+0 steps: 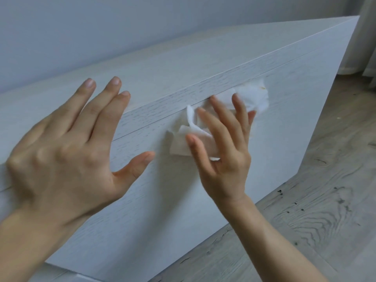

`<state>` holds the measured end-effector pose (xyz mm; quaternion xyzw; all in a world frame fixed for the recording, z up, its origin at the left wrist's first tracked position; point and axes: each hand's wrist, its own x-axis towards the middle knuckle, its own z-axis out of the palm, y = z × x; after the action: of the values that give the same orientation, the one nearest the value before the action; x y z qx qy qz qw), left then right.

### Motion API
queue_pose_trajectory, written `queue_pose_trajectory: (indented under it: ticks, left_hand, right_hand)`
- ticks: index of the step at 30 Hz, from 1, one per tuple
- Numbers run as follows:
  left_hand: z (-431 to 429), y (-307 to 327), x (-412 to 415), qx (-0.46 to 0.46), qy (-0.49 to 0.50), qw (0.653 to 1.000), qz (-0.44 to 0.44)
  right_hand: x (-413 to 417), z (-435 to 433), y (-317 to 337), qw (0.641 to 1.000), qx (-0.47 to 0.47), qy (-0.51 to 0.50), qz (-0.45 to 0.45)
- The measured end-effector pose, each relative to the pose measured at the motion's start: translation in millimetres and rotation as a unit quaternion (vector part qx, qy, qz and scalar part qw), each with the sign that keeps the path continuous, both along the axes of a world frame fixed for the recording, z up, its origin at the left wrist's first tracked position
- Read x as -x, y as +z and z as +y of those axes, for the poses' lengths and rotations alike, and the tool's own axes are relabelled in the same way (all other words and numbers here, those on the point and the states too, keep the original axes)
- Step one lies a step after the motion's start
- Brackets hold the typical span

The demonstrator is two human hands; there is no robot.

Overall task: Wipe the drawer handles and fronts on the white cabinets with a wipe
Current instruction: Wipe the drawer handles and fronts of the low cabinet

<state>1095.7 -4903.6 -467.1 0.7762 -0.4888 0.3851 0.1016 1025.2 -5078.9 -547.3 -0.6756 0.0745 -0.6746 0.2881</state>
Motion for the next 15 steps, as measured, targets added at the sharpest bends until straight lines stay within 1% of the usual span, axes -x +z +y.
queue_pose_trajectory:
  ticks: [1, 2, 3, 4, 5, 6, 9, 10, 11, 13, 14, 15]
  left_hand:
    - [1.0, 0.7, 0.3, -0.003, 0.004, 0.999, -0.031]
    - [1.9, 1.2, 0.3, -0.002, 0.006, 0.999, -0.046]
    - [2.3, 2.1, 1.0, 0.001, 0.008, 0.999, -0.050]
    - [1.6, 2.8, 2.0, 0.004, 0.011, 0.998, -0.054]
    - [1.0, 2.9, 2.8, 0.005, 0.015, 0.998, -0.059]
    - [0.7, 2.8, 3.4, 0.004, 0.020, 0.998, -0.064]
    - [1.2, 2.7, 3.3, 0.003, 0.025, 0.997, -0.071]
    - [1.6, 2.7, 3.0, 0.005, 0.024, 0.997, -0.072]
    - [1.9, 2.7, 2.9, 0.006, 0.023, 0.997, -0.072]
    - [1.4, 2.9, 3.2, 0.006, 0.024, 0.997, -0.075]
    - [1.0, 2.7, 3.4, 0.005, 0.027, 0.997, -0.077]
    - [1.0, 2.8, 3.0, 0.003, 0.029, 0.996, -0.080]
  right_hand:
    - [-0.4, -4.7, 1.3, 1.000, 0.018, -0.008, -0.007]
    - [0.0, -6.2, 1.8, 1.000, 0.002, 0.000, -0.011]
    - [-0.9, -5.9, 0.8, 0.999, -0.033, 0.002, -0.023]
    - [-1.1, -3.3, 2.5, 0.996, -0.075, 0.025, -0.034]
    - [-2.8, -0.4, 4.8, 0.995, -0.088, 0.028, -0.039]
    - [-3.0, 3.8, 5.7, 0.996, -0.079, 0.035, -0.037]
    - [-1.2, 8.9, -1.5, 1.000, 0.009, 0.015, -0.007]
    - [-0.6, 4.0, -3.7, 1.000, 0.006, 0.020, -0.014]
    - [-0.5, -0.2, -2.7, 0.999, -0.021, 0.023, -0.025]
    - [-1.3, -3.2, 1.2, 0.992, -0.106, 0.040, -0.059]
    - [-2.5, 1.2, 2.8, 0.990, -0.119, 0.037, -0.062]
    - [-3.1, 8.4, 3.2, 0.994, -0.093, 0.031, -0.056]
